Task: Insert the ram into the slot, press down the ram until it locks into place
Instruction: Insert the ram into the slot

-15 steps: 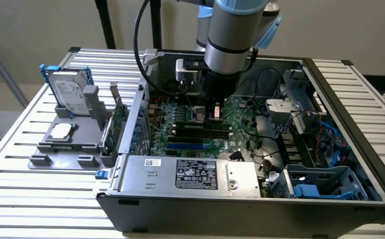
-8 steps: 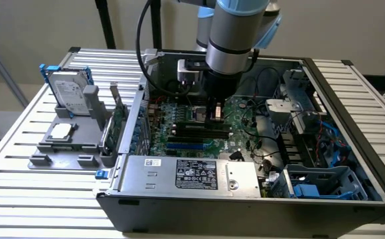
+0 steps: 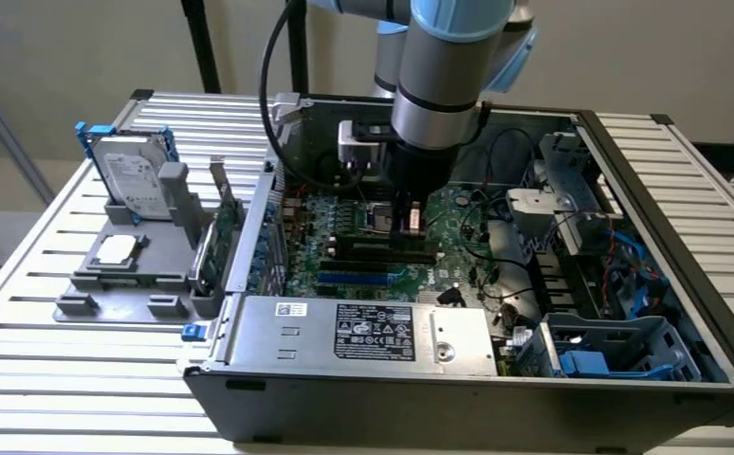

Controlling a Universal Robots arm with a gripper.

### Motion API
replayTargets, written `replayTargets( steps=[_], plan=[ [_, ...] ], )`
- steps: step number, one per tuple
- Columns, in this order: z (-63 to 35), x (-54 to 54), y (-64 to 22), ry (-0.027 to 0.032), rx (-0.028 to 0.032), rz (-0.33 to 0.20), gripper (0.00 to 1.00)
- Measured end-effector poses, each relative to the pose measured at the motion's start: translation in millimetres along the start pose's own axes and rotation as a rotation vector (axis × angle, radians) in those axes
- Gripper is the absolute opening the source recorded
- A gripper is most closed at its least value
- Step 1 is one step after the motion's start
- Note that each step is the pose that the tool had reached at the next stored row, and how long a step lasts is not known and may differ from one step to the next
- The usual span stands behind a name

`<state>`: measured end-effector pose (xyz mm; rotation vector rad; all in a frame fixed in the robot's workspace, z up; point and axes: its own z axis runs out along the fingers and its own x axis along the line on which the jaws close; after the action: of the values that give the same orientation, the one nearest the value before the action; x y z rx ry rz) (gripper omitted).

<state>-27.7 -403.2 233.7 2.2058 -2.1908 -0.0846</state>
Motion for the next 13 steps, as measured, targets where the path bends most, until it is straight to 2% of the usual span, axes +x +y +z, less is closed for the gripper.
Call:
replayTargets(
  steps=[4, 13],
  plan=[
    [1.4, 0.1, -0.1, 0.0004, -0.0025, 0.000, 0.13],
    [2.9, 0.2, 1.0, -0.0002, -0.0024, 0.001, 0.13]
  ],
)
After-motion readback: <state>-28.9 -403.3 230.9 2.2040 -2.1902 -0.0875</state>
